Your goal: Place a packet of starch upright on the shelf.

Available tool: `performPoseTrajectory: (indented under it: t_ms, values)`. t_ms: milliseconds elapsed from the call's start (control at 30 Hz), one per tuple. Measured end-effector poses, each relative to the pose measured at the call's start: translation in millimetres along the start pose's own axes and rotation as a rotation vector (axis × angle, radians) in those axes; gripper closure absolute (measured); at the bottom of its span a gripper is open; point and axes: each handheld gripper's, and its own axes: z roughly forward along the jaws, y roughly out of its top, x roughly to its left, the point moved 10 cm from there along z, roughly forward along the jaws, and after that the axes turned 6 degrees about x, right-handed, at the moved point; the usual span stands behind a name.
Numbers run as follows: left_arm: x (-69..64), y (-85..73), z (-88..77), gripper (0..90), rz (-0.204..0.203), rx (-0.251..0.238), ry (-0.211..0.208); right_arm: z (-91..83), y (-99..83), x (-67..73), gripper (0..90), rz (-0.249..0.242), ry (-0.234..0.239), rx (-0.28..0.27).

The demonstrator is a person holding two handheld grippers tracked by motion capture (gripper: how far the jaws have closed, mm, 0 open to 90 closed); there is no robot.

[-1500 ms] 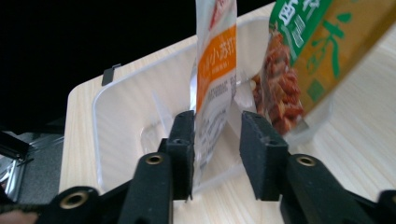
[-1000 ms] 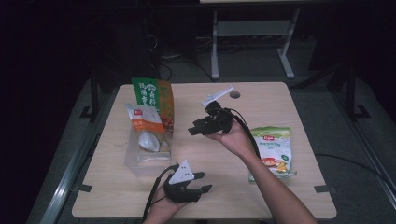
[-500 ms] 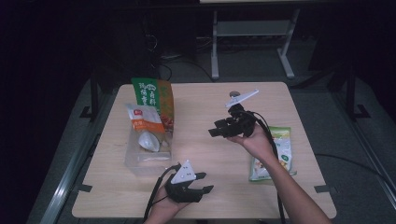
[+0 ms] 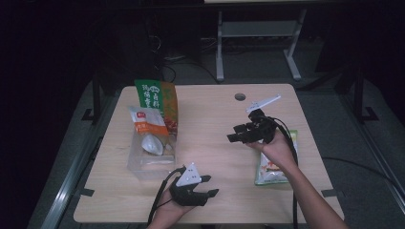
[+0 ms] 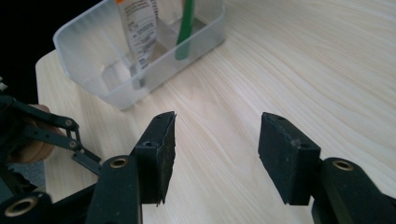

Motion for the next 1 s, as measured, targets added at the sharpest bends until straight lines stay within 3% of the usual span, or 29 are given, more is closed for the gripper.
performPoseTrajectory:
  t_ms: [533, 1000]
  values:
    - [-3.0, -0.2, 3.0, 43.8, 0.014, 0.017, -0.006, -28.1, -32.1, -21.5, 40.9, 0.063, -0.059, 0.004]
    - [-6.5, -1.4, 7.1, 41.6, 0.000, 0.021, 0.002, -47.9, -79.2, -43.8, 35.8, 0.133, -0.109, 0.031]
